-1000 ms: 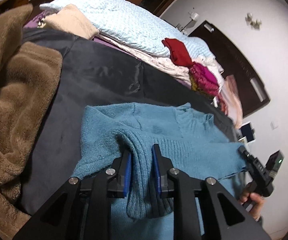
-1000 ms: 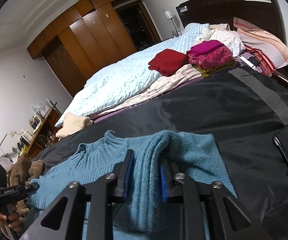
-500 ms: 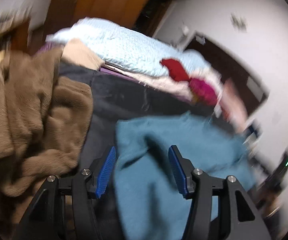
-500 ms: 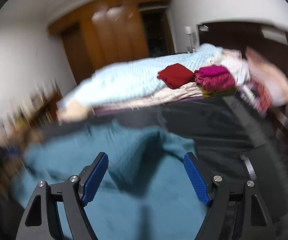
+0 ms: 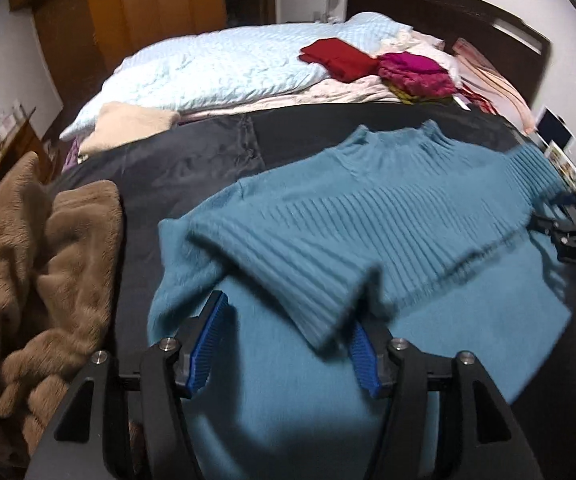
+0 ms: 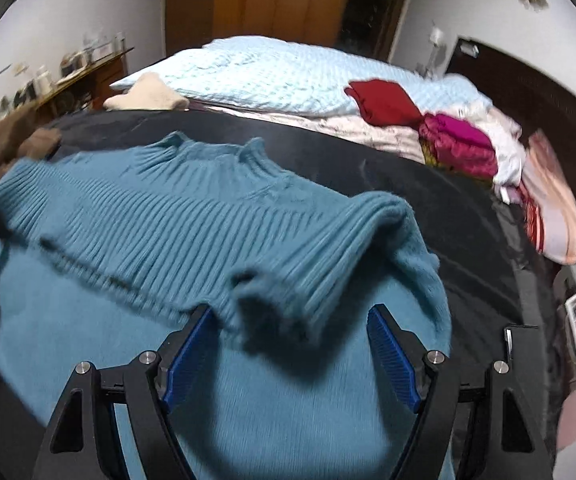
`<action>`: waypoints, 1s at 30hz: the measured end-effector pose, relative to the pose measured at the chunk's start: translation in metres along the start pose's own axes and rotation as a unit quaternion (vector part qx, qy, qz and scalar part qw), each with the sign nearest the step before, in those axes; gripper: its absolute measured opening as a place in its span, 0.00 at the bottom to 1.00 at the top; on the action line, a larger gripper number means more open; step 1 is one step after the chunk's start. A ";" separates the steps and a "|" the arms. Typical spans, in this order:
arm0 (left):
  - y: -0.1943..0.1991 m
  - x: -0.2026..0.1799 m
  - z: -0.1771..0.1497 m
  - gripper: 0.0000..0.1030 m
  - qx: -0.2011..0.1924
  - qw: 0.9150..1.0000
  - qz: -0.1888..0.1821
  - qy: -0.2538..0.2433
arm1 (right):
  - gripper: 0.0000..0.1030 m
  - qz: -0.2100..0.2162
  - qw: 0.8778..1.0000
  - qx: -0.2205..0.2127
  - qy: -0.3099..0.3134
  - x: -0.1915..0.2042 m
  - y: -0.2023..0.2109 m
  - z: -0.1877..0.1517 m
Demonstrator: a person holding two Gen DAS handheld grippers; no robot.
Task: Fold clothes
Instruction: 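Release the hem and smooth the folded sweater with both grippers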
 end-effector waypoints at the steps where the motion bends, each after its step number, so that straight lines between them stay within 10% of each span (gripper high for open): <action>1: -0.003 0.001 0.004 0.61 0.000 1.000 -0.005 0.011 | 0.77 0.002 1.000 0.000 -0.010 -0.002 -0.004 0.005; 6: -0.002 0.016 0.019 0.61 -0.034 0.991 -0.080 0.105 | 0.77 0.089 0.989 -0.062 -0.105 -0.025 -0.005 0.031; 12: 0.007 0.065 0.014 0.68 -0.103 0.956 -0.139 0.239 | 0.77 0.132 0.950 -0.142 -0.244 -0.069 0.002 0.039; 22: 0.016 0.039 0.013 0.69 -0.099 0.981 -0.075 0.147 | 0.77 0.014 0.991 -0.104 -0.082 -0.023 0.013 0.026; 30: -0.011 0.021 0.010 0.75 -0.045 0.996 0.016 0.071 | 0.81 -0.017 0.999 -0.044 0.013 0.014 -0.019 0.011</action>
Point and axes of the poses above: each gripper's, at about its wrist camera, not at the fingertips, and y roughly against the way its jaws point, x to its left, z to its top, the point moved 2 cm from there along -y, roughly the way its jaws point, and after that the axes turned 4 degrees about -z, right-handed, at the moved point
